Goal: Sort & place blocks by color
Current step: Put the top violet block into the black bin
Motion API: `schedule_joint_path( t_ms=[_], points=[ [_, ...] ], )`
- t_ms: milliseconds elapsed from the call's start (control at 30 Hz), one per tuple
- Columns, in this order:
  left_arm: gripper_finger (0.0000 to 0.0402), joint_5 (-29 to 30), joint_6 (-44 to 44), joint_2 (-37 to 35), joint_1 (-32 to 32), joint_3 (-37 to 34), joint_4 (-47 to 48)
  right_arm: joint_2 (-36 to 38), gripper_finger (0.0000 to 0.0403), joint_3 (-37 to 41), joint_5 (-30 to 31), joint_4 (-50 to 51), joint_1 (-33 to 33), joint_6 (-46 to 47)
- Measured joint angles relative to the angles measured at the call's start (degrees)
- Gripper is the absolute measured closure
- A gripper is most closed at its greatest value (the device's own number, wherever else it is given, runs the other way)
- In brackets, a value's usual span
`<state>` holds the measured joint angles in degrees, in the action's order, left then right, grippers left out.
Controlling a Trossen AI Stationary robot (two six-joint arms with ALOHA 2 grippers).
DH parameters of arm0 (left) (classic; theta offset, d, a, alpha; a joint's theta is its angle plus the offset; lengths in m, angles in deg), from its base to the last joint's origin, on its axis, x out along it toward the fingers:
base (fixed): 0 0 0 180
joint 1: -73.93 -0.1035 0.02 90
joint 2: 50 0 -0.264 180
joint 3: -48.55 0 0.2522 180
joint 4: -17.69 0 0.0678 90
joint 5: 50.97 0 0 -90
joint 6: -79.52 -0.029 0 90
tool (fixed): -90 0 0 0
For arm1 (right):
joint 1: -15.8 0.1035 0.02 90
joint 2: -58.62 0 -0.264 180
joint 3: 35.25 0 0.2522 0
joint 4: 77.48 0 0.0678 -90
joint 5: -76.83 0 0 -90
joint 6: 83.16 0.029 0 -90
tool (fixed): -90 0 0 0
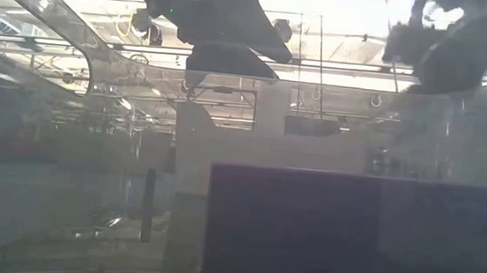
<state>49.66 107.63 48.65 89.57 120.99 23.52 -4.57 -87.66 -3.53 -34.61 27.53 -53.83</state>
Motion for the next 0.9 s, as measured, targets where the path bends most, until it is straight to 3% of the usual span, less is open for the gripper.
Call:
schedule_joint_path(
  t_ms=[200, 567, 733, 900],
  points=[
    [0.0243, 0.0, 0.0, 0.0, 0.0, 0.0, 0.0, -3.7, 0.0149, 3.3, -3.9, 2.3, 0.0, 5.6],
    [0.0243, 0.0, 0.5, 0.0, 0.0, 0.0, -0.1, -10.2, 0.0156, 6.2, -0.7, 1.7, 0.0, 2.8],
    [0.0243, 0.0, 0.3, 0.0, 0.0, 0.0, -0.1, -12.5, 0.0207, 6.1, -0.7, 1.4, 0.0, 2.6],
    [0.0243, 0.0, 0.3, 0.0, 0.0, 0.0, 0.0, -12.2, 0.0296, 6.1, -0.9, 0.2, 0.0, 2.5]
  ],
)
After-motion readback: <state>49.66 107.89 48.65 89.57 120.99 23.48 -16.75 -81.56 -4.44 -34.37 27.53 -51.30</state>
